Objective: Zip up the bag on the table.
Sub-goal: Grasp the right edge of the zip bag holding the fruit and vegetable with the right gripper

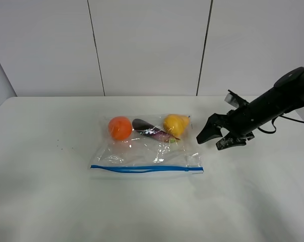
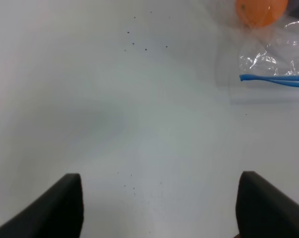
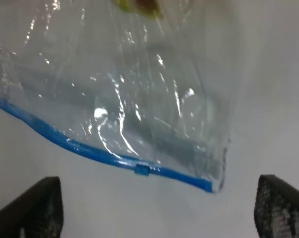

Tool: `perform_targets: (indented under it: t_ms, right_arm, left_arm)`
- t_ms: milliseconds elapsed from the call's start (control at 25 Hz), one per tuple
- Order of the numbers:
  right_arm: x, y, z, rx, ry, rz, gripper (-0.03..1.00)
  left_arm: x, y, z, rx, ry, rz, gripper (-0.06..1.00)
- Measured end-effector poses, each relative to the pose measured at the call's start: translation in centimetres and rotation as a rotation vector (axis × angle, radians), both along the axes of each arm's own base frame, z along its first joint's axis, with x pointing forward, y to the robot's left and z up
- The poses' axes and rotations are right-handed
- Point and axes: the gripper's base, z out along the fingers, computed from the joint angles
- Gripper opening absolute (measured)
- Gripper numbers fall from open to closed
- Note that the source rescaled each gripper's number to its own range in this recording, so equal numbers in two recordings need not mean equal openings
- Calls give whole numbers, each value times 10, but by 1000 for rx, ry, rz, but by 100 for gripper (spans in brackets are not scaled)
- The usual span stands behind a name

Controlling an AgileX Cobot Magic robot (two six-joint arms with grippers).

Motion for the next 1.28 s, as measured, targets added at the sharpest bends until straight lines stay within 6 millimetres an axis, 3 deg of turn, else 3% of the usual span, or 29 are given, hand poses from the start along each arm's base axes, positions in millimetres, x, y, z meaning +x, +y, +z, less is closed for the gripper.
perform_targets:
  t_ms: [400, 1000, 1120, 1280]
  right_arm:
    - [8, 7, -48, 92, -10, 72, 86]
    - [4, 16, -77, 214, 59, 114, 81]
    - [3, 17, -78, 220, 61, 115, 74]
    - [4, 17, -78, 221, 61, 114, 49]
  left_arm:
    - [0, 0, 0, 0, 0, 0, 100]
    - [0, 0, 0, 0, 0, 0, 100]
    - [0, 0, 0, 0, 0, 0, 100]
    - [0, 0, 0, 0, 0, 0, 100]
